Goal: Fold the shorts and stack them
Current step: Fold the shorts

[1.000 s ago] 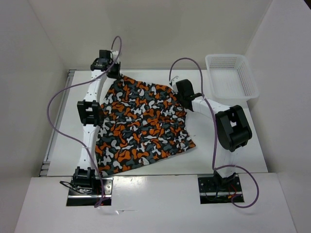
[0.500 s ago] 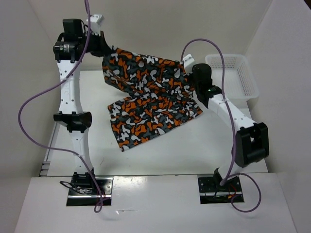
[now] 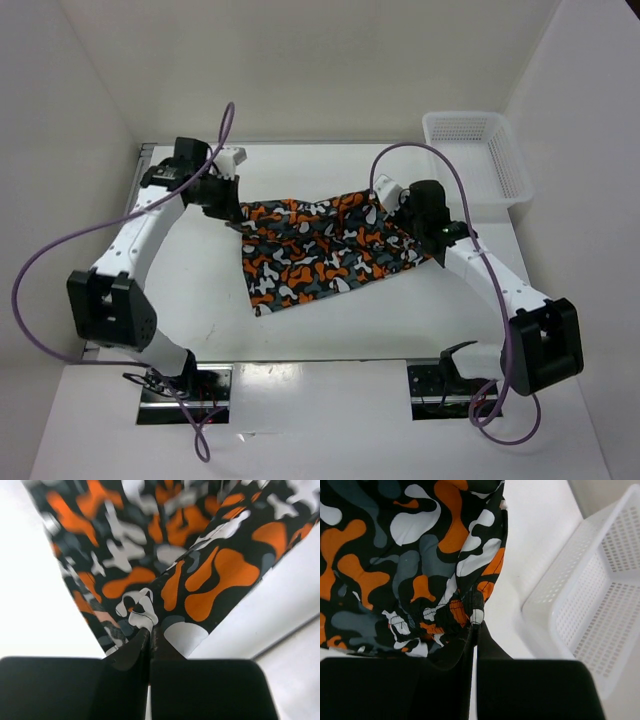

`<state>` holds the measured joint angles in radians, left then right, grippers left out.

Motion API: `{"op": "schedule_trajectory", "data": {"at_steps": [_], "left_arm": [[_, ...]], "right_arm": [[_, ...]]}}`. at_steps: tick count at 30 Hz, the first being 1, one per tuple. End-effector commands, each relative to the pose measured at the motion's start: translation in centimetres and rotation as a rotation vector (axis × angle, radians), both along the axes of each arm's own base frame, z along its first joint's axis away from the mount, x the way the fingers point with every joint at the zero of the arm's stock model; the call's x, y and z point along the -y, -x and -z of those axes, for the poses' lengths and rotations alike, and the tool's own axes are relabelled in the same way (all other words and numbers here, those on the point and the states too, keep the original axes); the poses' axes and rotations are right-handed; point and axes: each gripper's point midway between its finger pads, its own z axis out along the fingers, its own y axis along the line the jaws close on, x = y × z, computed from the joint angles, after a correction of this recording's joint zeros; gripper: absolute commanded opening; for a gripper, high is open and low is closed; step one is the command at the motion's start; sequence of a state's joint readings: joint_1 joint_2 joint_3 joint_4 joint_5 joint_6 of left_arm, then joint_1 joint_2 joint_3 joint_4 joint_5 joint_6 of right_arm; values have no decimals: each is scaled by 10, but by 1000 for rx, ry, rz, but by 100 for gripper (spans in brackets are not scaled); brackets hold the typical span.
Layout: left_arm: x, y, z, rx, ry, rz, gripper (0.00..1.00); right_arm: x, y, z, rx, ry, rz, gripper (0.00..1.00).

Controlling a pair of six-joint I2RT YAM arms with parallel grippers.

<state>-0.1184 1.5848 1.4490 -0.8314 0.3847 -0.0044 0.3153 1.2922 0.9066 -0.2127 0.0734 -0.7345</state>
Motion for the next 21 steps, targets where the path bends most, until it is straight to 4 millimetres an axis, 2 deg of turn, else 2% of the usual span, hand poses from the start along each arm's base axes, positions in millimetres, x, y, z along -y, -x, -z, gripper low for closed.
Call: {"op": "schedule_trajectory", "data": {"at_steps": [1,2,5,6,7,9,11,12,14,15,18,20,21], "left_arm": [[-8,-2,-45,207,-38,-30,0],[-9,5,-42,198,-56,-34,0],[-4,56,-12,76,-107,13,0],[0,70,-1,35,-115,37,0],[7,95,25,-48,-135,88,0],[14,125,38,-120,-135,148,0],[26,155,48,-204,-105,221,1],[29,158,48,-204,-106,238,1],[32,181,53,-267,-131,292,2],[33,194,62,-318,-152,321,6],[39,201,72,-352,-189,371,17],[36,203,81,-377,-238,383,23],[35,208,85,-383,-256,399,32]], "right_arm": [[1,12,-17,37,31,-85,0],[4,17,-21,37,31,-95,0],[-1,39,-17,-26,58,-198,0],[1,54,-5,-97,79,-227,0],[2,64,2,-131,99,-251,0],[7,81,11,-175,151,-278,0],[15,86,17,-186,193,-275,0],[17,89,14,-175,209,-289,0],[24,101,27,-226,252,-309,0],[26,110,39,-262,292,-338,0],[33,132,63,-328,376,-361,0],[37,138,67,-317,428,-379,0],[41,142,72,-323,467,-387,11]]}}
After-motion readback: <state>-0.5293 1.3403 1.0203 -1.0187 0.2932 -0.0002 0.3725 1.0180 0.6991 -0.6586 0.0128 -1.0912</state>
